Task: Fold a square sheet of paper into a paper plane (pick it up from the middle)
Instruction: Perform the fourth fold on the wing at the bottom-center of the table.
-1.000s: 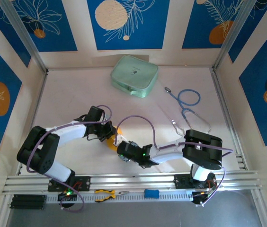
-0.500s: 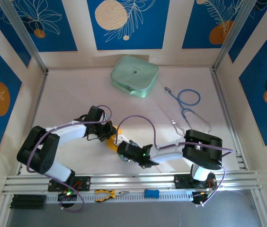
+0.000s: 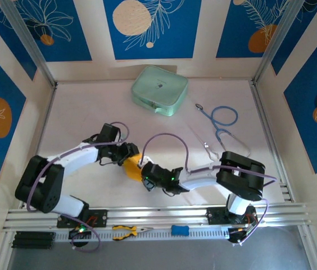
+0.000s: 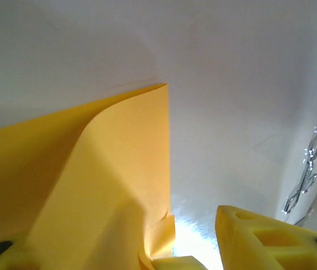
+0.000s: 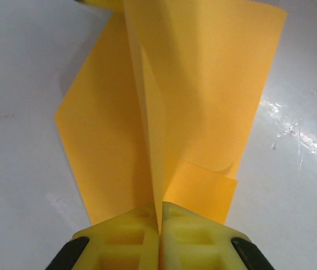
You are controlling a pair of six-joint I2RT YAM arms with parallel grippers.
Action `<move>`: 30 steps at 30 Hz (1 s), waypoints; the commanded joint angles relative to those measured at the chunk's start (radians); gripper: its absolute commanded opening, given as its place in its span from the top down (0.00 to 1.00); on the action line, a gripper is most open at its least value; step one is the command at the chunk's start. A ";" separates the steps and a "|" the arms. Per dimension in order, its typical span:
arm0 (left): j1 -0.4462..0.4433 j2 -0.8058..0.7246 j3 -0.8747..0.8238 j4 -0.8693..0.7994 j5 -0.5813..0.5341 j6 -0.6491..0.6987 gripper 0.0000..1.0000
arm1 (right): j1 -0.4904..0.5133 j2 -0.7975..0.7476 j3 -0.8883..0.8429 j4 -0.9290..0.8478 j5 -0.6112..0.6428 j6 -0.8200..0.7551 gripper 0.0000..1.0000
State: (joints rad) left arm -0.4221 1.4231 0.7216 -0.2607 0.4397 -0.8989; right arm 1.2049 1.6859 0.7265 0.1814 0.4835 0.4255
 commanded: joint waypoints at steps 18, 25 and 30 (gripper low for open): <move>0.025 -0.182 -0.065 -0.066 -0.013 0.039 0.66 | -0.136 0.039 0.008 0.036 -0.346 0.212 0.90; 0.025 -0.168 -0.099 0.068 0.071 0.020 0.78 | -0.183 0.007 0.001 0.015 -0.375 0.278 0.90; 0.017 -0.121 -0.096 0.156 0.141 0.009 0.86 | -0.212 -0.004 -0.003 0.023 -0.424 0.319 0.90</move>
State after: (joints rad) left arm -0.4061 1.2762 0.6308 -0.1871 0.5083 -0.8833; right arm 1.0061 1.7096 0.7258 0.2195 0.1085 0.6994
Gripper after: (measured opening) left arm 0.145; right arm 0.103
